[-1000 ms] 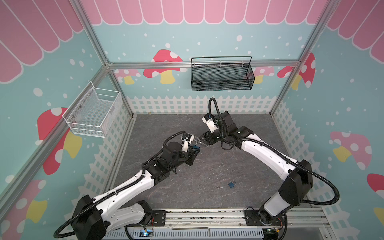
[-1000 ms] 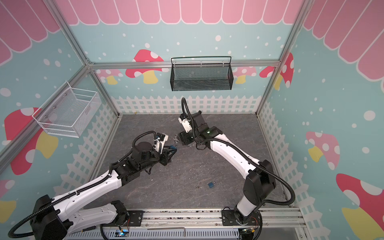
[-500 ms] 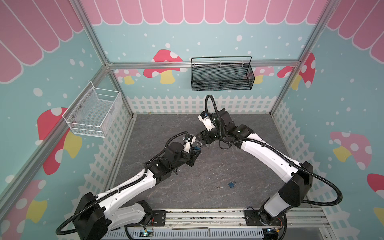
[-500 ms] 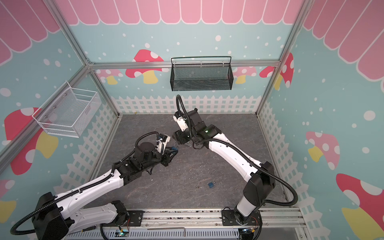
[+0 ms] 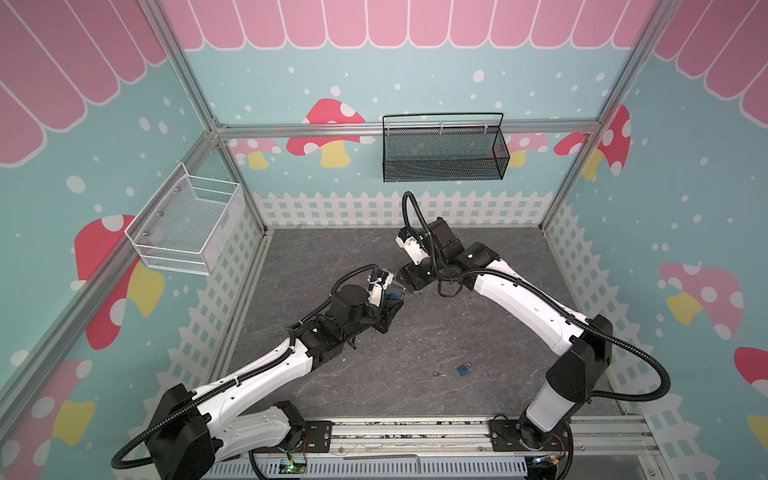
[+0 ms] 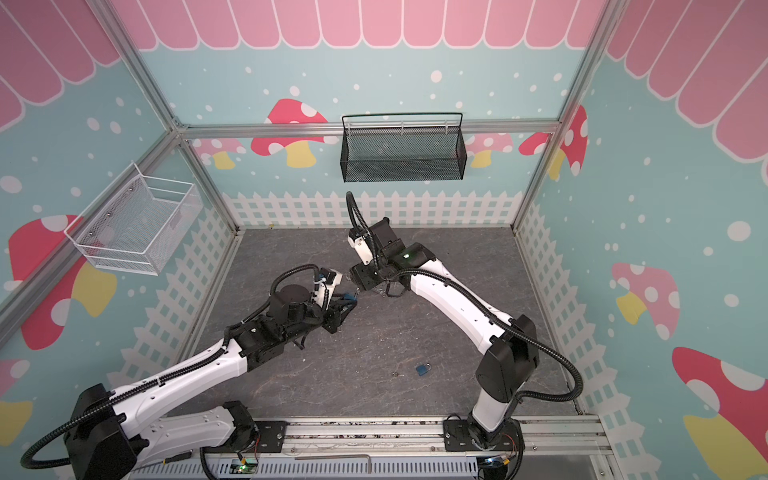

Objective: Unlock with the key
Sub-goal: 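Hold the open blue padlock with the left gripper while the right hovers above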

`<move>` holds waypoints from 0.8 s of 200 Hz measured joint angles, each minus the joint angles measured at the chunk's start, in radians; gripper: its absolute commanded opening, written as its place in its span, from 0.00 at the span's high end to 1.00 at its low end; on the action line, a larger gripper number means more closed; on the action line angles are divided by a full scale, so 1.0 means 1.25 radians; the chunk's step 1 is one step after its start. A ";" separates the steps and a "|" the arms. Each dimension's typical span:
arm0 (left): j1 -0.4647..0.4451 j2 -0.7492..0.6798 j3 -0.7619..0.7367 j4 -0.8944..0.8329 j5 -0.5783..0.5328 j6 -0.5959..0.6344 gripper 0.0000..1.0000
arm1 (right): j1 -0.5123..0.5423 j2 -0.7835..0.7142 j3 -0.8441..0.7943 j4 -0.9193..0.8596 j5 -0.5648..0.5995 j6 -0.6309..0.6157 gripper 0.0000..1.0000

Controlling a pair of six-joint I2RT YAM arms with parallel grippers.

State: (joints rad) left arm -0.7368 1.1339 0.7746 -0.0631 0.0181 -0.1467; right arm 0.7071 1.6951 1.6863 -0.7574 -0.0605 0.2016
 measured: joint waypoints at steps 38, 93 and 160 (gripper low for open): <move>-0.005 -0.002 -0.004 0.000 0.000 0.011 1.00 | -0.008 0.009 0.012 -0.032 -0.012 -0.014 0.29; -0.005 -0.011 -0.014 0.008 -0.020 0.014 1.00 | -0.056 0.007 -0.005 -0.050 -0.076 -0.030 0.29; -0.005 -0.011 -0.014 0.022 -0.023 0.016 1.00 | -0.068 -0.024 -0.072 -0.056 -0.127 -0.050 0.29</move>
State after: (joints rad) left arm -0.7429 1.1202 0.7574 -0.0360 -0.0105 -0.1268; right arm 0.6216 1.6653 1.5963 -0.8272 -0.2195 0.1387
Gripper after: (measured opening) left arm 0.336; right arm 0.707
